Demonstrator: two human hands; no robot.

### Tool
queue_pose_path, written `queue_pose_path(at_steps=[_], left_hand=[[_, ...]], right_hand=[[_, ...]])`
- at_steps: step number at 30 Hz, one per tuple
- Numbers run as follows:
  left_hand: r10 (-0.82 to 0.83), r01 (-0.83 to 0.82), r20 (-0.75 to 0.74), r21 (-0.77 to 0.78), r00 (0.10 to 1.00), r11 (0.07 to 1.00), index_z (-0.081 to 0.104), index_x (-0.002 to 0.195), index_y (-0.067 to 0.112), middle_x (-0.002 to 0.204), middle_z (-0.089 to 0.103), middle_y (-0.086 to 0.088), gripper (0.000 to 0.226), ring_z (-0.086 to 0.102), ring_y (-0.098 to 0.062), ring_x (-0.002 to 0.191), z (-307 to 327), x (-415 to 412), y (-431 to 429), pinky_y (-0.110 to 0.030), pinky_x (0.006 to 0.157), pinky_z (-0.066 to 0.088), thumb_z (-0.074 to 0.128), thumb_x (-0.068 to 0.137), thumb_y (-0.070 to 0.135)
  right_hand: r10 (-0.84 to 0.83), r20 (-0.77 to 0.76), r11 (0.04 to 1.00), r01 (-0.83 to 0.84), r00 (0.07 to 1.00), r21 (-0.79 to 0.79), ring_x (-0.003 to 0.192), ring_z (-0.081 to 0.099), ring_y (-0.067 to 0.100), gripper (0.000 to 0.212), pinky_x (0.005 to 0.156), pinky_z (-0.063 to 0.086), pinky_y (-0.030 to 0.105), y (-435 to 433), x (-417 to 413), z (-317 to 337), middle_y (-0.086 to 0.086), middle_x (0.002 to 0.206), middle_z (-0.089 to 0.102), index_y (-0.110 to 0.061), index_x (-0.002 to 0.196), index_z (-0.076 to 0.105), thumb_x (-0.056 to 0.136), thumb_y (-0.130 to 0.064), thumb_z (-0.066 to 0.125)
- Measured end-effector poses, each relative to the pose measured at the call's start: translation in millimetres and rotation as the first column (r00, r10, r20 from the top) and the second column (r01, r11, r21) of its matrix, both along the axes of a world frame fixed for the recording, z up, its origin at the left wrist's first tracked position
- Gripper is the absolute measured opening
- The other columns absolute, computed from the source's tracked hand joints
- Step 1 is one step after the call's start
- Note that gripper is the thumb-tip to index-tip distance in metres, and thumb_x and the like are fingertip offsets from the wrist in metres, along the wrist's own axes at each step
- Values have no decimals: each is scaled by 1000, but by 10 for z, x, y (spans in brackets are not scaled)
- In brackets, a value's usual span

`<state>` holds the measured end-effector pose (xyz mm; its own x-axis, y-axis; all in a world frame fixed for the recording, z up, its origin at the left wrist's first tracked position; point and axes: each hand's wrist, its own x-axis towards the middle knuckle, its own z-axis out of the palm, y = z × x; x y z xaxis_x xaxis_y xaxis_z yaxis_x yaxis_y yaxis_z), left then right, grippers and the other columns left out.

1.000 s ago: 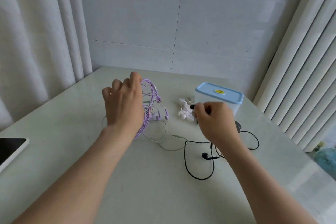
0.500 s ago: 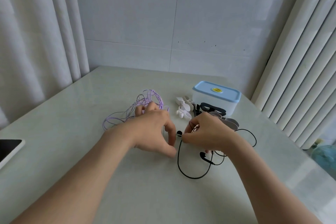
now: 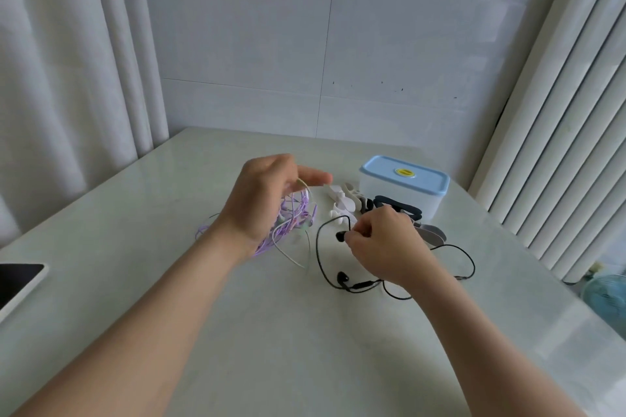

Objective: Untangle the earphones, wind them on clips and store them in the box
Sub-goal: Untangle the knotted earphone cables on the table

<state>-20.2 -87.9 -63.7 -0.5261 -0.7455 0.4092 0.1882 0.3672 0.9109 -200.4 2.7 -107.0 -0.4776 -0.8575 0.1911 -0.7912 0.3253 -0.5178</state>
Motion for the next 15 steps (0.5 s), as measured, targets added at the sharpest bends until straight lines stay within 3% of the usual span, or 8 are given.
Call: queue_pose_path(at_steps=[1,2,4,5,7,10,13,15], left_hand=[[-48,61,-102,122,994,991,44,50,24,85,73,-30,48,73,-34,87,18,0,-6,-41,94,54,34,93,6],[-73,107,-165,205,984,973,41,52,20,75,69,-26,47,72,-38,82,27,-4,-10,-44,94,57,32,95,3],[-22,45,-114,201,993,979,40,60,14,60,49,-13,40,57,-31,58,-22,-38,-58,-42,69,60,36,98,7],[44,-41,-24,114,999,993,39,66,13,59,42,-5,33,46,-25,53,-76,-53,-101,-37,57,53,41,98,13],[207,-180,168,-163,964,970,39,76,13,56,41,10,27,40,-19,52,-193,-80,-169,-33,55,40,53,95,27],[466,-182,399,-572,790,800,47,94,26,64,54,8,22,55,-21,68,-322,-81,-187,-35,62,43,55,99,46],[559,5,541,-722,628,692,57,109,29,87,56,6,25,61,-27,90,-421,-44,-230,-35,70,41,43,106,50],[608,80,619,-731,496,678,62,121,32,109,54,1,31,61,-30,108,-476,-6,-289,-38,86,43,38,107,48]], right_hand=[[-16,-19,1000,16,1000,10,59,40,20,30,57,37,32,-6,2,-14,6,55,46,3,73,63,86,-24,64],[-20,-30,1000,20,999,20,58,38,20,33,56,35,33,-6,15,-17,4,52,41,2,66,56,84,-25,63],[-18,-32,1000,19,999,19,56,33,21,41,55,32,33,-2,36,-12,0,47,31,-6,53,39,82,-26,62],[-24,-34,1000,24,999,7,54,32,21,43,54,32,33,-3,38,-12,-1,45,28,-10,52,35,82,-25,61],[-42,-34,999,42,999,-1,51,34,22,42,52,37,35,-12,26,-20,3,44,37,-6,52,41,84,-26,60],[-33,-10,999,33,999,-4,60,61,34,44,62,62,47,-26,12,-13,15,64,69,1,74,69,94,-36,56],[-59,-4,998,59,998,-31,70,66,34,50,66,62,48,-42,-12,-25,14,67,72,-2,79,73,99,-43,54],[-84,-58,996,82,995,-41,70,63,28,48,60,59,37,-30,-20,-29,6,62,68,-6,75,71,99,-45,56]])
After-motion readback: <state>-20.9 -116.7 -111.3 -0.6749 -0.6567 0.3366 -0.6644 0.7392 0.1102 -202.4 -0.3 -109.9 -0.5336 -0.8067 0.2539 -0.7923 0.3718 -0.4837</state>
